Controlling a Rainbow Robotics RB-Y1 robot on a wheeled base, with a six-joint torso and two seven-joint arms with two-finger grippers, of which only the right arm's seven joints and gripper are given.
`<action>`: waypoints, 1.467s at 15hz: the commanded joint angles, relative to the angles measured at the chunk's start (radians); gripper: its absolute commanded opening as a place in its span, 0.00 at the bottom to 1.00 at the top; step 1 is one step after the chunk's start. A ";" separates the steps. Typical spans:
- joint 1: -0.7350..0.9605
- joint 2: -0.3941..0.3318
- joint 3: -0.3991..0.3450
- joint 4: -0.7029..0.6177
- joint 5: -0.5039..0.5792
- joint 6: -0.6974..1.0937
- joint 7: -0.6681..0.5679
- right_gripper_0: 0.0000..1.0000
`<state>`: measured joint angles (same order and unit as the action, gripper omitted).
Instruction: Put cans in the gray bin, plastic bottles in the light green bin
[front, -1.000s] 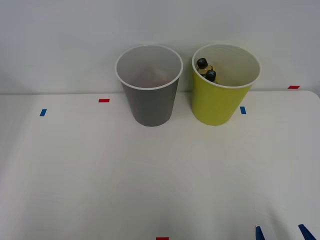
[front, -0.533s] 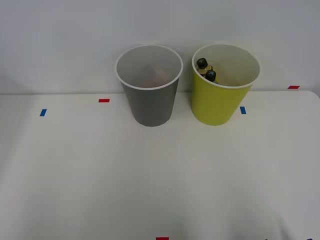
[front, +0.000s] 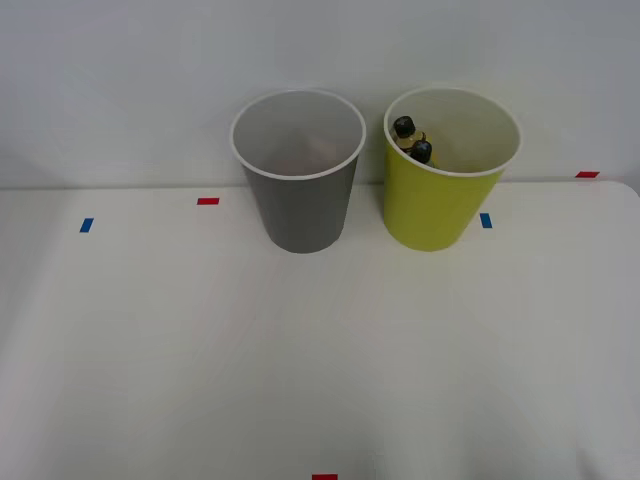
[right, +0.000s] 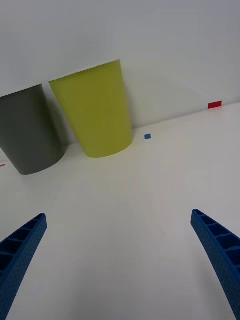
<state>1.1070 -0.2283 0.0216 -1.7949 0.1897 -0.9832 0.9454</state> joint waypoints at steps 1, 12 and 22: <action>-0.003 -0.039 -0.017 0.000 -0.013 0.000 -0.002 1.00; -0.007 -0.036 -0.020 0.000 0.002 -0.009 0.009 1.00; -0.007 -0.045 -0.026 0.000 -0.007 -0.022 0.033 1.00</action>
<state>1.0999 -0.2729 -0.0052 -1.7949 0.1840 -1.0043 0.9766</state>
